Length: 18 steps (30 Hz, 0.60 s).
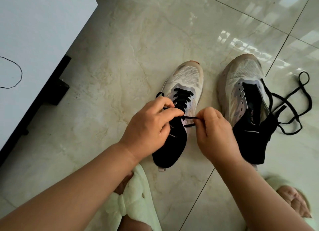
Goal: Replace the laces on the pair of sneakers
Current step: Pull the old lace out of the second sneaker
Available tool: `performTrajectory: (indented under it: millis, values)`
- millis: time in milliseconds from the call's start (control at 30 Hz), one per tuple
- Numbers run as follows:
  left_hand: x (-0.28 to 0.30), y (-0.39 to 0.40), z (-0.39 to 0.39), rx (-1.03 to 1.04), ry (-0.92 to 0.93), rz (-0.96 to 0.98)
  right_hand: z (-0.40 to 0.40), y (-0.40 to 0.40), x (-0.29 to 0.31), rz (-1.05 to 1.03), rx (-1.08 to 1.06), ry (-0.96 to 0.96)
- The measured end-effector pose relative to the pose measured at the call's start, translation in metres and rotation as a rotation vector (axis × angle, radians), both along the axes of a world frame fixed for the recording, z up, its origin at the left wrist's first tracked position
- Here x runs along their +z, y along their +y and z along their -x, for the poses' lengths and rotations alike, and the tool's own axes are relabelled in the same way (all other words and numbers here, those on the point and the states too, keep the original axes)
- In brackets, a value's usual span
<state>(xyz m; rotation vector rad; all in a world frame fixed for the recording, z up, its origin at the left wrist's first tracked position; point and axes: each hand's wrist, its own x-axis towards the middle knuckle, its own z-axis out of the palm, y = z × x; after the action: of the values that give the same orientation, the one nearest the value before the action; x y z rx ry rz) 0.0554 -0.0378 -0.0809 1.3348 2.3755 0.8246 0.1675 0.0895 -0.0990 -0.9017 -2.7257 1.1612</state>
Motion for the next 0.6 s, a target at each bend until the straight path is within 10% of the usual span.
performTrajectory:
  millis: [333,600]
  values:
    - [-0.001,-0.002,-0.003,0.060,-0.024,-0.038,0.000,-0.020,0.011,0.665,-0.480,0.035]
    - [-0.004,-0.004,-0.003,0.089,-0.037,-0.046,0.002,-0.012,0.001,0.432,-0.359,0.028]
